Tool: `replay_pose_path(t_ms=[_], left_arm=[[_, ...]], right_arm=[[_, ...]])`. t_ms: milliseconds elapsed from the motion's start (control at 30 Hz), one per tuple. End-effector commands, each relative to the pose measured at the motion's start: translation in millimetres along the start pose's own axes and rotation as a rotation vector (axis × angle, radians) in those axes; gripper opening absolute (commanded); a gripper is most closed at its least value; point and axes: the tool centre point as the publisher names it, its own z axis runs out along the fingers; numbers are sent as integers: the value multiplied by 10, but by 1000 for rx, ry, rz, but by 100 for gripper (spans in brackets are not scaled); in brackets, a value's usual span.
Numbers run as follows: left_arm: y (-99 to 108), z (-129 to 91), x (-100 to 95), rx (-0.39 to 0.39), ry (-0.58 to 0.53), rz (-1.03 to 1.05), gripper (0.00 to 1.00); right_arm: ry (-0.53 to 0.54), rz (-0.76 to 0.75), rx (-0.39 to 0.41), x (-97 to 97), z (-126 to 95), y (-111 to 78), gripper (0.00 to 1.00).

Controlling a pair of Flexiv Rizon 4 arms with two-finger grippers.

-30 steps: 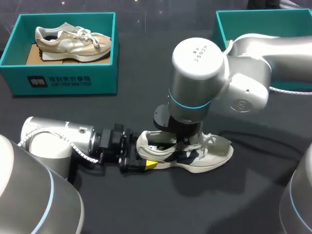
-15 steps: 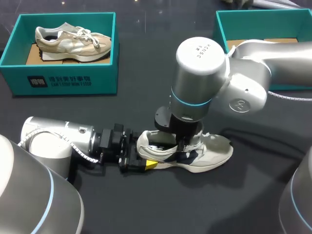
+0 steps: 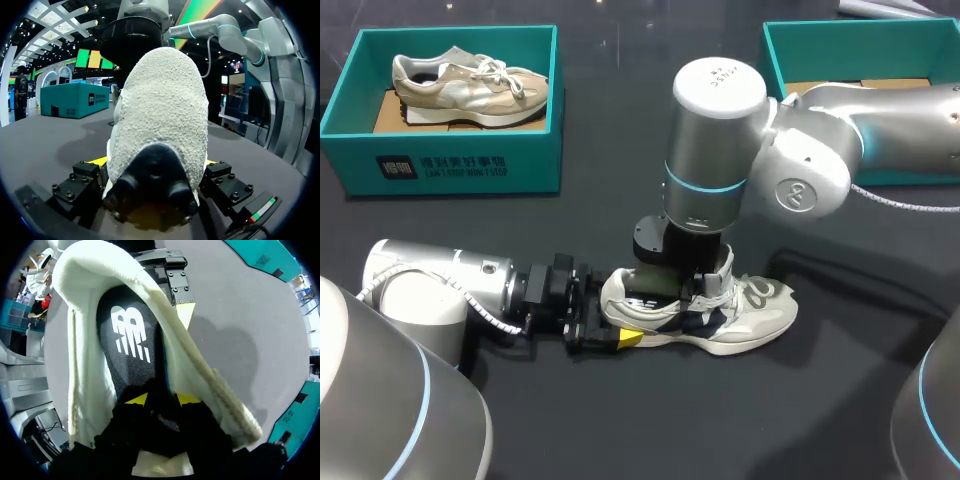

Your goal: Take the shoe out of the shoebox, open the shoe tongue, remove and reinsert the insole, then place the shoe into the shoebox

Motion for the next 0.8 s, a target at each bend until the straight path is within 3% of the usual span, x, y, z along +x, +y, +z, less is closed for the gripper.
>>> replay_pose_path(t_ms=[33, 400, 800], left_arm=[[18, 26, 11, 0, -2, 1, 0], [18, 26, 11, 0, -2, 1, 0], [18, 26, 11, 0, -2, 1, 0]], right_arm=[[8, 7, 0, 94, 273, -70, 0], [10, -40, -68, 284, 113, -211, 0], [-77, -167, -306, 326, -374, -221, 0]])
